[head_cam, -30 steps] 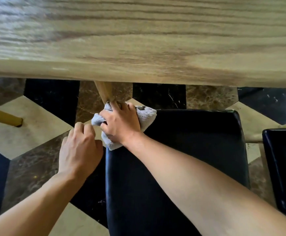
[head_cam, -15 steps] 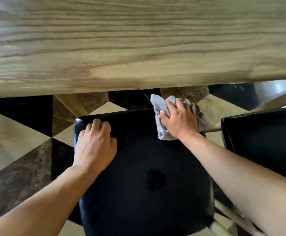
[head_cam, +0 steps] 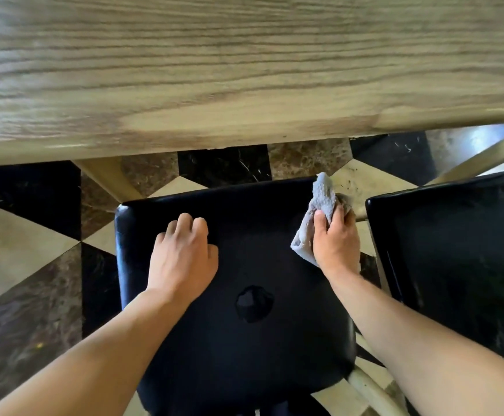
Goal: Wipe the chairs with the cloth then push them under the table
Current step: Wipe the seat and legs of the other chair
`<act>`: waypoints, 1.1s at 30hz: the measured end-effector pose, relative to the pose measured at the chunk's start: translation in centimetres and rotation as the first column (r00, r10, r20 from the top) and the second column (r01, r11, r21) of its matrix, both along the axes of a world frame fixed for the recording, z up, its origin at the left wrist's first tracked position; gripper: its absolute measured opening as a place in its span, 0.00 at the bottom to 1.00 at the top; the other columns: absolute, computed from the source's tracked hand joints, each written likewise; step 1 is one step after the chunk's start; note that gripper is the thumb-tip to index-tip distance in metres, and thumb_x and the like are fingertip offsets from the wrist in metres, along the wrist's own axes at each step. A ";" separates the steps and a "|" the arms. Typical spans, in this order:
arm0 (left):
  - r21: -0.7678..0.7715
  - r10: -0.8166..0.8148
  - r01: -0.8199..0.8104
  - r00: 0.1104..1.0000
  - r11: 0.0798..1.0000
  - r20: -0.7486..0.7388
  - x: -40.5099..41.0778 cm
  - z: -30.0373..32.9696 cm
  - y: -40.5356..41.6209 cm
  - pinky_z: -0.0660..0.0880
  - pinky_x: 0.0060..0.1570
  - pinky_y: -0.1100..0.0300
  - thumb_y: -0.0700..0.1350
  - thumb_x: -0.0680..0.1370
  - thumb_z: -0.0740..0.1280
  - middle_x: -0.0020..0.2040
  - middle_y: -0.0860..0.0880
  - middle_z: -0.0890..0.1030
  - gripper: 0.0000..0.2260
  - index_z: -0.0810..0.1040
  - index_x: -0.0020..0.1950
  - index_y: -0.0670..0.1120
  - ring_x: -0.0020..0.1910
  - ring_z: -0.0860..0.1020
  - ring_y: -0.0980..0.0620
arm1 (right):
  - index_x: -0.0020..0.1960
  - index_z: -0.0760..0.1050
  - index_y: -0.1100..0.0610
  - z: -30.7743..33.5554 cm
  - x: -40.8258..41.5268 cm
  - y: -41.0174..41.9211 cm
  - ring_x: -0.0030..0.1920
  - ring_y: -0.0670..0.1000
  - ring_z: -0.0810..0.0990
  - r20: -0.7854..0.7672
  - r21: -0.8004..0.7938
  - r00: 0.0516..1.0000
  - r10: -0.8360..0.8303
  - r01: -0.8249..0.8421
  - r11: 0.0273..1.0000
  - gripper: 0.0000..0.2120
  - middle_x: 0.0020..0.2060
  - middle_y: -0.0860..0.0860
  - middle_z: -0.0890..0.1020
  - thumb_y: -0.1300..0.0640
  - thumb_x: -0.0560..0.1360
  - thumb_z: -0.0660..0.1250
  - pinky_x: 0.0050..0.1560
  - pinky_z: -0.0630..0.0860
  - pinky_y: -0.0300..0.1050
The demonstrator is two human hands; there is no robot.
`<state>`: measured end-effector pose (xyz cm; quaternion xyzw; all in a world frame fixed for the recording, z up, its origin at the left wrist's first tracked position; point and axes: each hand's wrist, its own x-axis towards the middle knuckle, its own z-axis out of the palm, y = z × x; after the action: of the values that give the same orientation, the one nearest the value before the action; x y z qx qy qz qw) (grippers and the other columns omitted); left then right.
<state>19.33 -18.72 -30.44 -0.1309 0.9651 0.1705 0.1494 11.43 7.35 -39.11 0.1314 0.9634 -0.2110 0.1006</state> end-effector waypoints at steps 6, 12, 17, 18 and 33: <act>-0.045 0.051 -0.049 0.998 0.998 0.036 2.7 0.0 -3.7 0.71 0.48 0.50 0.45 0.76 0.63 0.47 0.48 0.72 0.06 0.73 0.51 0.44 0.47 0.73 0.44 | 0.73 0.72 0.57 0.2 0.0 -4.5 0.79 0.69 0.56 -0.022 0.221 0.961 0.276 -0.264 0.939 0.24 0.78 0.64 0.62 0.44 0.83 0.57 0.77 0.53 0.70; -0.098 0.152 -0.144 0.985 0.985 0.077 5.6 -0.1 -8.7 0.69 0.47 0.51 0.45 0.76 0.62 0.45 0.49 0.68 0.04 0.68 0.46 0.45 0.49 0.72 0.43 | 0.78 0.65 0.46 0.5 2.0 -15.8 0.79 0.68 0.56 -0.079 0.221 0.766 0.638 -0.611 0.760 0.27 0.80 0.58 0.61 0.41 0.81 0.57 0.77 0.52 0.70; -0.118 0.273 -0.262 0.958 0.958 0.088 8.8 0.2 -13.5 0.70 0.49 0.49 0.44 0.76 0.62 0.47 0.45 0.73 0.05 0.72 0.48 0.43 0.50 0.73 0.41 | 0.76 0.67 0.41 0.3 6.2 -25.9 0.80 0.67 0.55 -0.063 0.138 0.481 0.875 -0.864 0.485 0.25 0.80 0.56 0.61 0.41 0.80 0.60 0.77 0.50 0.70; -0.125 0.281 -0.269 0.956 0.955 0.086 9.3 0.2 -14.2 0.70 0.49 0.49 0.45 0.76 0.63 0.48 0.45 0.74 0.06 0.73 0.50 0.43 0.50 0.74 0.41 | 0.75 0.70 0.41 0.3 7.2 -26.7 0.79 0.67 0.56 -0.066 0.143 0.371 0.926 -0.915 0.377 0.24 0.80 0.55 0.62 0.41 0.80 0.61 0.77 0.51 0.70; -0.017 0.373 -0.374 0.921 0.927 0.108 14.6 -0.9 -18.1 0.72 0.53 0.49 0.48 0.78 0.60 0.52 0.47 0.74 0.10 0.73 0.55 0.45 0.54 0.74 0.44 | 0.55 0.82 0.55 1.5 4.3 -37.2 0.56 0.60 0.74 0.250 0.348 0.173 0.953 -0.934 0.078 0.22 0.54 0.56 0.79 0.42 0.77 0.57 0.61 0.68 0.54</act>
<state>33.89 -36.83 -31.35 -0.3213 0.9125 0.1902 0.1671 15.72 -29.86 -37.58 -0.5053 0.8397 0.1178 0.1603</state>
